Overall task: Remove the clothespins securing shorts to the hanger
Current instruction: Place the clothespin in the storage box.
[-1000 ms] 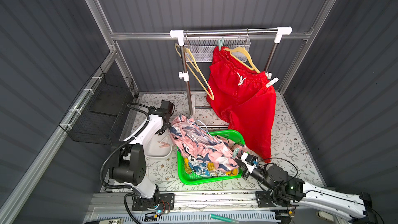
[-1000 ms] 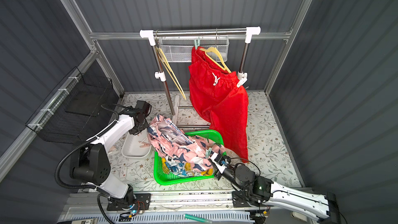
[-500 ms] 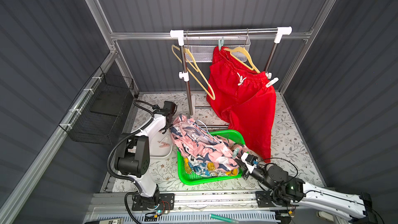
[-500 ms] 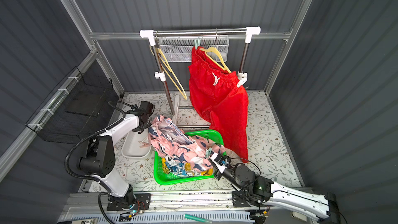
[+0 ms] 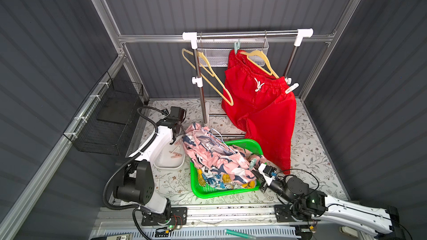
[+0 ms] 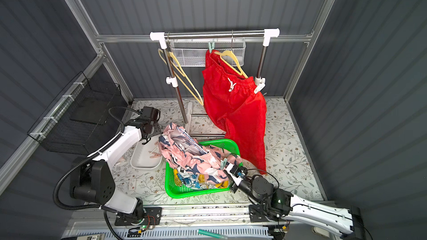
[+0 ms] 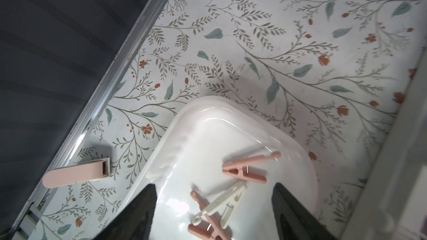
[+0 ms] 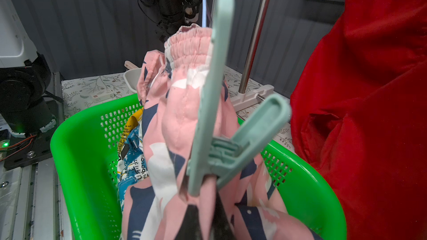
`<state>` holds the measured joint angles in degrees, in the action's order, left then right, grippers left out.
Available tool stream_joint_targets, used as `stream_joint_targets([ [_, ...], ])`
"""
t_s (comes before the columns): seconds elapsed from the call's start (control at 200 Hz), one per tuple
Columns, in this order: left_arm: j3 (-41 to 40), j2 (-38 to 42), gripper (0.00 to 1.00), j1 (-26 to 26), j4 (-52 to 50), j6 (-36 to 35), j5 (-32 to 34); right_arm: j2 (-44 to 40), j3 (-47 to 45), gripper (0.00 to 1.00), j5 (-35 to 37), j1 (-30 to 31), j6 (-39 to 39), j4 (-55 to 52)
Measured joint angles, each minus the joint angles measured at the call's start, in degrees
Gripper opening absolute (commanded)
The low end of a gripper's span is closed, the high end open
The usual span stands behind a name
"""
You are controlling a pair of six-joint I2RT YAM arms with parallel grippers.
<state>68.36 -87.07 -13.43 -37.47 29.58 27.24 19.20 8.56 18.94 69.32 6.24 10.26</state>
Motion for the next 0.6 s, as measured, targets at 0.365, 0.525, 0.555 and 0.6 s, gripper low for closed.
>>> stream_joint_targets([
  [0.365, -8.8, 16.2, 0.9, 0.0, 6.3, -8.9, -23.7, 2.9, 0.0, 0.0, 0.5, 0.0, -1.5, 0.2],
  [0.525, -12.8, 23.0, 0.87, 0.0, 11.6, -12.8, -33.5, 3.3, 0.0, 0.0, 0.6, 0.0, -2.8, 0.2],
  [0.555, -13.7, 24.3, 0.87, 0.0, 12.9, -13.5, -35.3, 3.3, 0.0, 0.0, 0.6, 0.0, -3.0, 0.2],
  [0.6, -14.8, 25.9, 0.86, 0.0, 14.4, -14.3, -37.5, 3.1, 0.0, 0.0, 0.6, 0.0, -3.3, 0.1],
])
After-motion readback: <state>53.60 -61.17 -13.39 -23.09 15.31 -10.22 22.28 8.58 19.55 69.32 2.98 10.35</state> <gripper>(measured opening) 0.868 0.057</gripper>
